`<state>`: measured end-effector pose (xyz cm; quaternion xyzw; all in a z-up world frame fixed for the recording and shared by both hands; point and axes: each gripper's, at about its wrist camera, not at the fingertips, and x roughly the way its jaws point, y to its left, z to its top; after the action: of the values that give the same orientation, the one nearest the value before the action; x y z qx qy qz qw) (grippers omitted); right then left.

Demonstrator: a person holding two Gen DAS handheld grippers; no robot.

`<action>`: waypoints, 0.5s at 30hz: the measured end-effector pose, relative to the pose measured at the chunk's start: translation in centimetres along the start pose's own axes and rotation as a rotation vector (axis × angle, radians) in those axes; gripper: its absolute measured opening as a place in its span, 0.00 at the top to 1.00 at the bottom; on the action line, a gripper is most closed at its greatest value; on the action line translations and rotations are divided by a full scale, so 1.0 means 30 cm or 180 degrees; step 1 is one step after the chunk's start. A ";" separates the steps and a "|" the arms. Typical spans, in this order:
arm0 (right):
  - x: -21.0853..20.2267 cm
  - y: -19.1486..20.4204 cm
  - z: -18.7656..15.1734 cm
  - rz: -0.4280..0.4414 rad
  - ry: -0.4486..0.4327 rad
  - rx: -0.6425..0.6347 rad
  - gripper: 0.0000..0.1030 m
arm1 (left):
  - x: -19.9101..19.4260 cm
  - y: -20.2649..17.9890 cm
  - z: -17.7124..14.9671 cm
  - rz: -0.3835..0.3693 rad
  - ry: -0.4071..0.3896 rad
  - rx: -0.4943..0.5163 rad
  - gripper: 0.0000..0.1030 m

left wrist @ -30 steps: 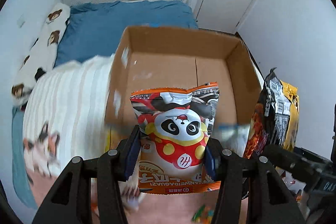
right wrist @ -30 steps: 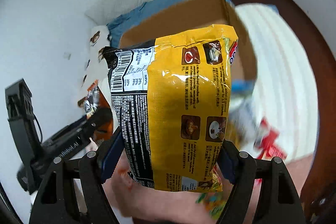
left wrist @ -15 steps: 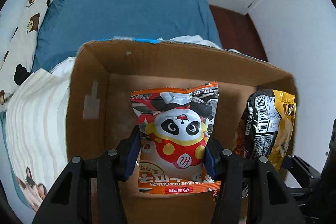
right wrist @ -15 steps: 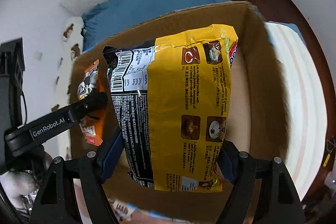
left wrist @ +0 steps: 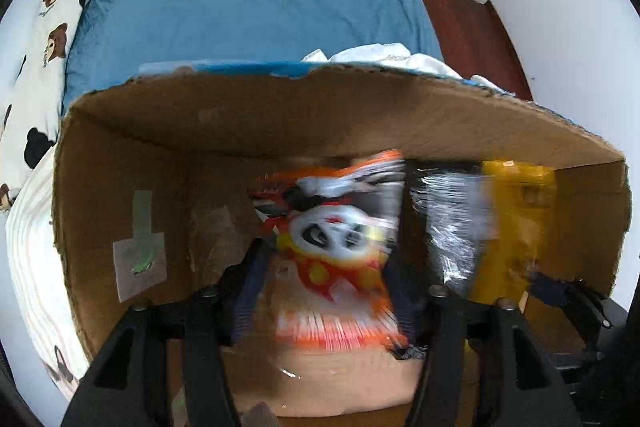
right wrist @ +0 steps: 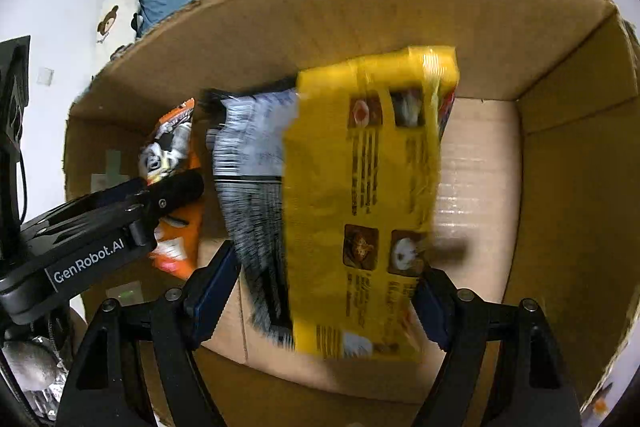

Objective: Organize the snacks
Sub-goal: 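Carry both bags into the cardboard box and open both tools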

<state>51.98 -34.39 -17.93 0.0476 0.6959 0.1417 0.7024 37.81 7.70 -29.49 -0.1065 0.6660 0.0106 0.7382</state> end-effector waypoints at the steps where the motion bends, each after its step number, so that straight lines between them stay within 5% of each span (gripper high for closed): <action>1: -0.007 -0.002 0.001 -0.0023 -0.0018 -0.0017 0.04 | -0.001 -0.002 -0.001 0.0022 -0.0006 0.0008 0.09; 8: -0.032 -0.012 0.007 -0.0178 -0.0159 -0.0058 0.04 | -0.059 -0.004 -0.019 -0.0066 -0.0163 0.0002 0.05; 15: -0.171 0.031 -0.115 -0.0191 -0.0387 0.0000 0.04 | -0.205 -0.018 -0.094 0.0021 -0.0583 0.0093 0.05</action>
<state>48.47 -35.31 -12.82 0.0352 0.6531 0.1174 0.7473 34.45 7.46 -23.61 -0.0920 0.5961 0.0130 0.7975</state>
